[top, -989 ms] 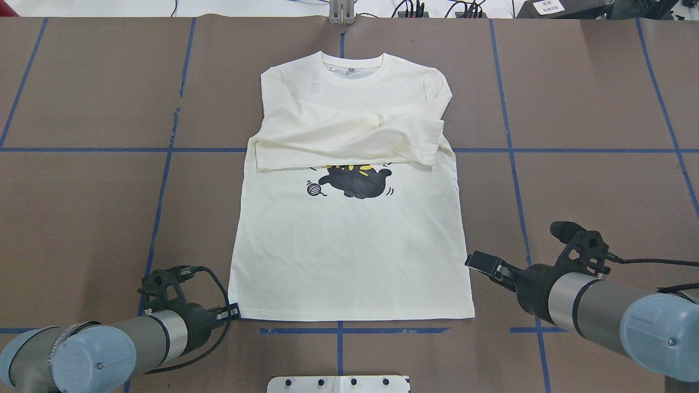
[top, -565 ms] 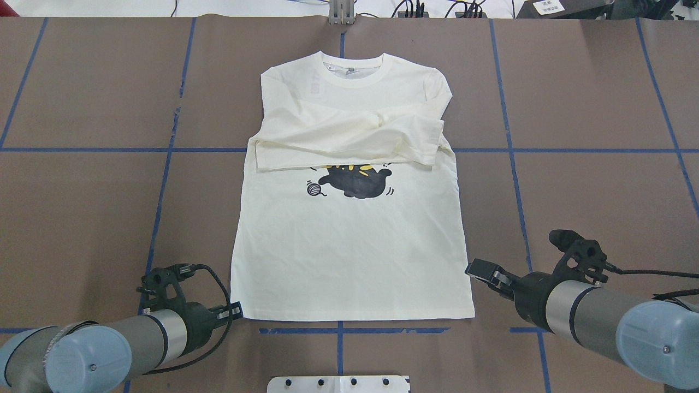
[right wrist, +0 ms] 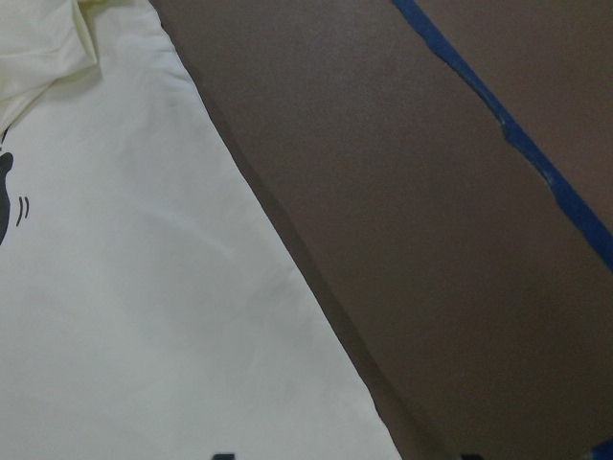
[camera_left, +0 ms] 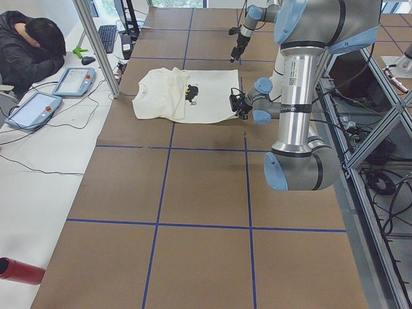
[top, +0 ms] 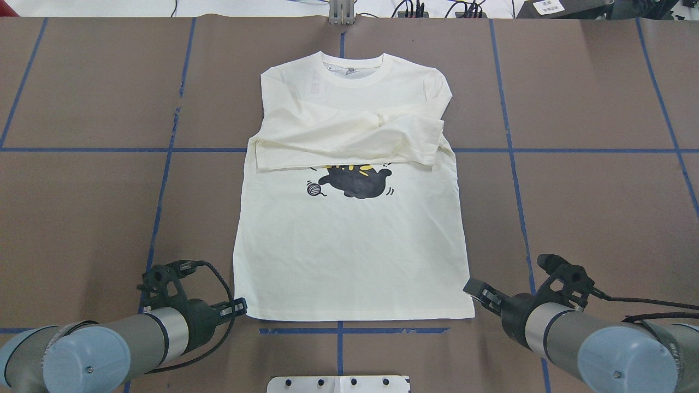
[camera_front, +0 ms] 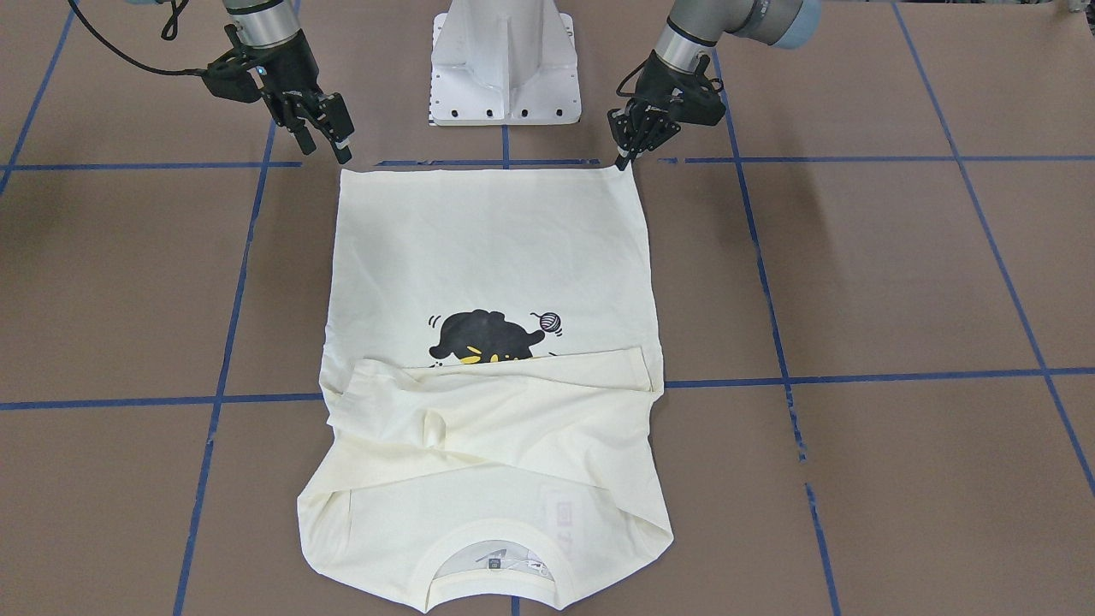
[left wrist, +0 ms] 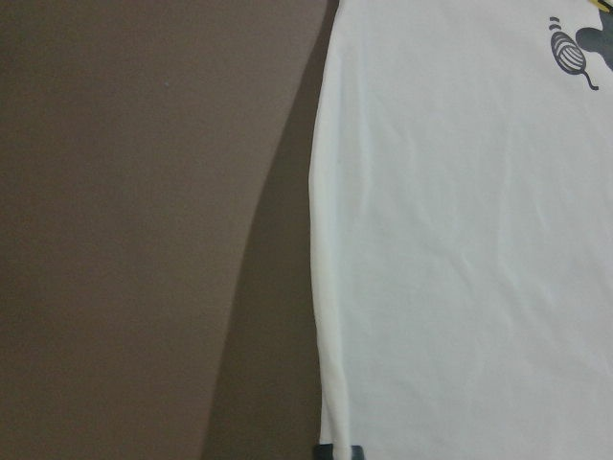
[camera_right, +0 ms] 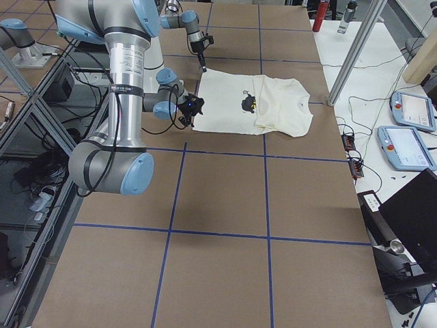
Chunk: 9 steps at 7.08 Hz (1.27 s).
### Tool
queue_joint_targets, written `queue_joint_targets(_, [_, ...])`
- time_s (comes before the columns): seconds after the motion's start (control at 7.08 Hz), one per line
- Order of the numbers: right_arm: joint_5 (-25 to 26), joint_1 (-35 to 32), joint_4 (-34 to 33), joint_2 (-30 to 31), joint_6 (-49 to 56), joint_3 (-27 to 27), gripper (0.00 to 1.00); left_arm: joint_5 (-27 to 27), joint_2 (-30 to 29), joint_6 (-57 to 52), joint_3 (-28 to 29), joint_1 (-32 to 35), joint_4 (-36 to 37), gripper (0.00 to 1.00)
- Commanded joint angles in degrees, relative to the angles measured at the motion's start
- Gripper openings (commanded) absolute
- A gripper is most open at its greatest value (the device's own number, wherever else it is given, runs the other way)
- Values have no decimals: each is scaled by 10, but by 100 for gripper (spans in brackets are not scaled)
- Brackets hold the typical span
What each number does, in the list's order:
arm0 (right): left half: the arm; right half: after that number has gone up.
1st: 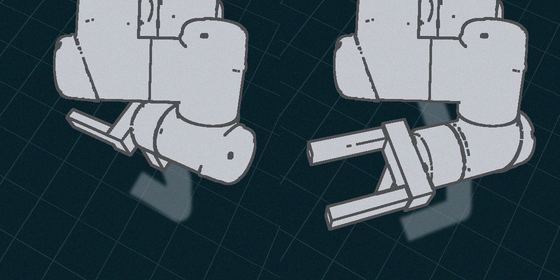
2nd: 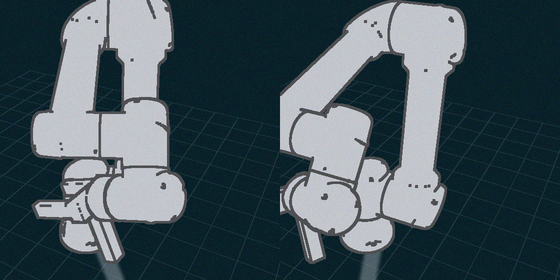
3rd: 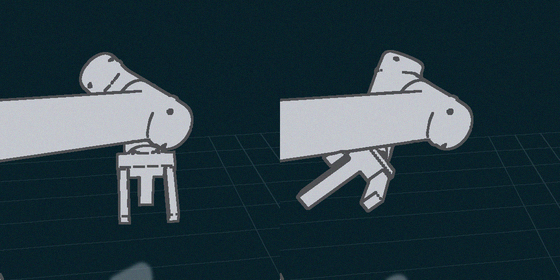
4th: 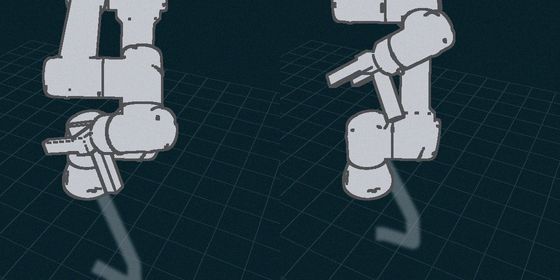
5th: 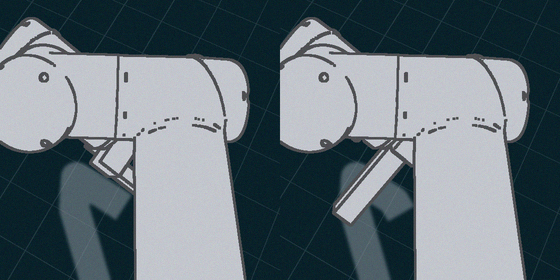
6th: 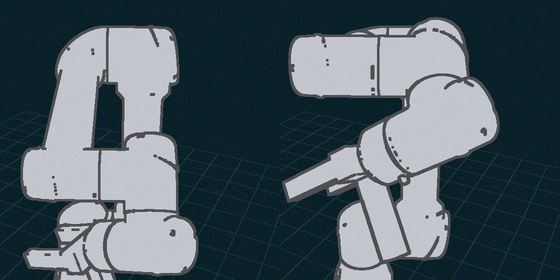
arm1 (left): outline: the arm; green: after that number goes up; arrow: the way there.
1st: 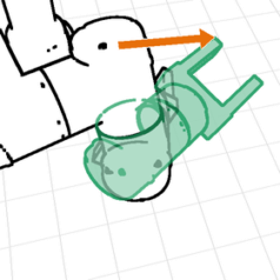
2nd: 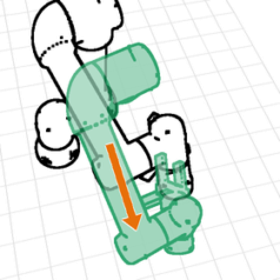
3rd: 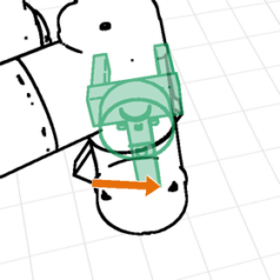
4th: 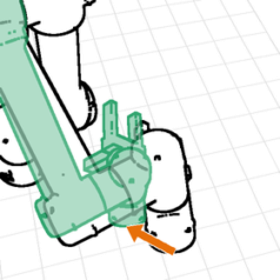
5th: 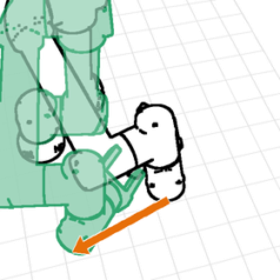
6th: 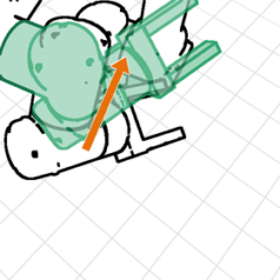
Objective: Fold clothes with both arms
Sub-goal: 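Lower both grippers to the hem corners nearest the robot and grasp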
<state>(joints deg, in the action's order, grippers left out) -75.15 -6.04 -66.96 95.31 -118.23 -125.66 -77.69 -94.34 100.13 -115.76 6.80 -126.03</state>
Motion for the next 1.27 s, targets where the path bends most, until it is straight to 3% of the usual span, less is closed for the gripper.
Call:
queue_joint_targets(0.0, [7,4,-13,-58,-5,59,80,11,2,-1,-10,0,0,0])
queue_joint_targets(0.71, [18,20,-24,-51,-5,72,66,11,5,-3,-10,1,0,0])
queue_joint_targets(0.99, [20,20,-24,-57,-5,69,0,11,4,-4,-10,1,0,0])
queue_joint_targets(1.13, [30,19,-25,-54,-4,68,0,11,6,-4,-12,1,0,0])
